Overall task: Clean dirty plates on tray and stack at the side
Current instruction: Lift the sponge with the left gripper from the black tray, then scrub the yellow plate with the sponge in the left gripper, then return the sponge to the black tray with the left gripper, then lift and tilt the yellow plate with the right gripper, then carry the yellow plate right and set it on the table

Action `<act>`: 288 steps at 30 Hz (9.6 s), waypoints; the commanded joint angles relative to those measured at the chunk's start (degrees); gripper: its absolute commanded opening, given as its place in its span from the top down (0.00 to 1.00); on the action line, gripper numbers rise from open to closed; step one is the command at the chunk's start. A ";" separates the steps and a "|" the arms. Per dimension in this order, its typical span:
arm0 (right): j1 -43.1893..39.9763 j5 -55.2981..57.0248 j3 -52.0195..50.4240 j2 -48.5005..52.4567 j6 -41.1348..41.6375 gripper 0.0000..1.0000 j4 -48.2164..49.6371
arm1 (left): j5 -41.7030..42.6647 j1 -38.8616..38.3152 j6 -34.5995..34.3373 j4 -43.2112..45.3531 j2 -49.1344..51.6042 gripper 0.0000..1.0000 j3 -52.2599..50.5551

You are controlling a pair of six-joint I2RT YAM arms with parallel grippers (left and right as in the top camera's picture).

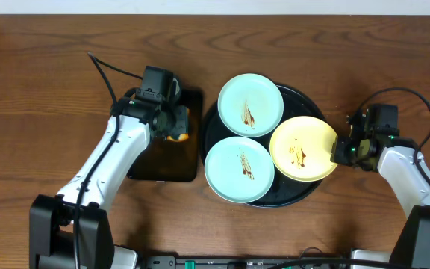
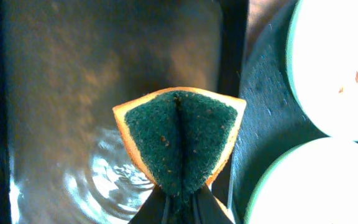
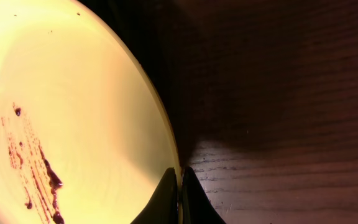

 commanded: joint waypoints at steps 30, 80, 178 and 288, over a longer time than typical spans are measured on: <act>-0.02 1.29 0.00 0.44 -0.15 0.99 -1.99 | 13.99 -30.64 -11.67 21.09 18.05 0.93 13.38; -0.02 1.53 -0.02 0.44 -0.15 0.99 -5.03 | 34.58 -33.20 -16.41 26.58 31.54 0.93 13.42; 18.64 35.76 0.22 -23.80 -8.94 0.99 3.08 | -8.61 3.13 -10.36 -10.19 7.63 0.92 13.42; 1.18 17.68 9.70 -16.04 -9.46 0.99 -1.14 | -8.61 3.13 -10.38 -11.69 7.63 0.92 13.42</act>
